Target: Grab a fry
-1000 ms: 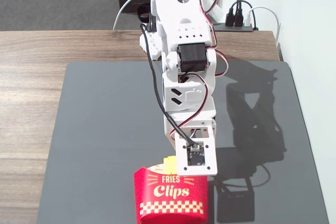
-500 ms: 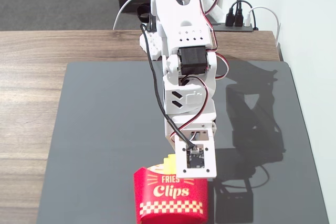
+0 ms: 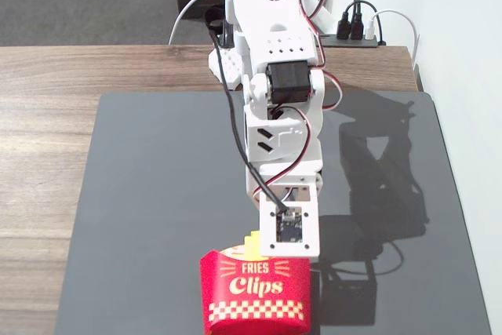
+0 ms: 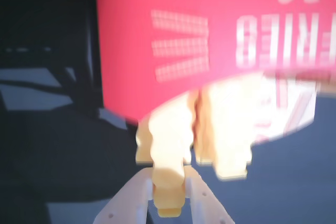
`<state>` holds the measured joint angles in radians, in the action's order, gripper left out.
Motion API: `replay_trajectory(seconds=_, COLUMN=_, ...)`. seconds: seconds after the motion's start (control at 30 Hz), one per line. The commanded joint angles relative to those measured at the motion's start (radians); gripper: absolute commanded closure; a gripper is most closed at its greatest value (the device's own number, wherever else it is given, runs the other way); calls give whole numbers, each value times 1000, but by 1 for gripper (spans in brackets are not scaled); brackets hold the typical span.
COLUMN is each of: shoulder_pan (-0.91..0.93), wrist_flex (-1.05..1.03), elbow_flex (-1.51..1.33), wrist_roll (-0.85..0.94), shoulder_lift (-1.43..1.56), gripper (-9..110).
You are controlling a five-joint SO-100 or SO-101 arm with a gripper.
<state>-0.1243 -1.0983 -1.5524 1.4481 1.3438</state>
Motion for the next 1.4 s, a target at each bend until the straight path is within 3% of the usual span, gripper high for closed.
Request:
replay_trajectory(seconds=0.0, shoulder_pan=-11, wrist_flex=-8, elbow_flex=-44, wrist_roll=-11, shoulder_lift=117, gripper=101)
replay_trajectory(seconds=0.43, shoulder_pan=-21, wrist_flex=14, elbow_flex=-502, wrist_roll=-40, shoulder_lift=538, gripper=101)
replay_trajectory(seconds=0.7, shoulder_pan=-11, wrist_flex=-121, elbow_flex=-744, wrist_roll=-43, shoulder_lift=934, gripper=101)
replay_trajectory(seconds=0.97, shoulder_pan=12, wrist_flex=-265, elbow_flex=-773, wrist_roll=-40, shoulder_lift=1163, gripper=101)
replay_trajectory(seconds=1.37, shoulder_pan=78, wrist_flex=-324, elbow_flex=-699, wrist_roll=5, shoulder_lift=1215, gripper=101)
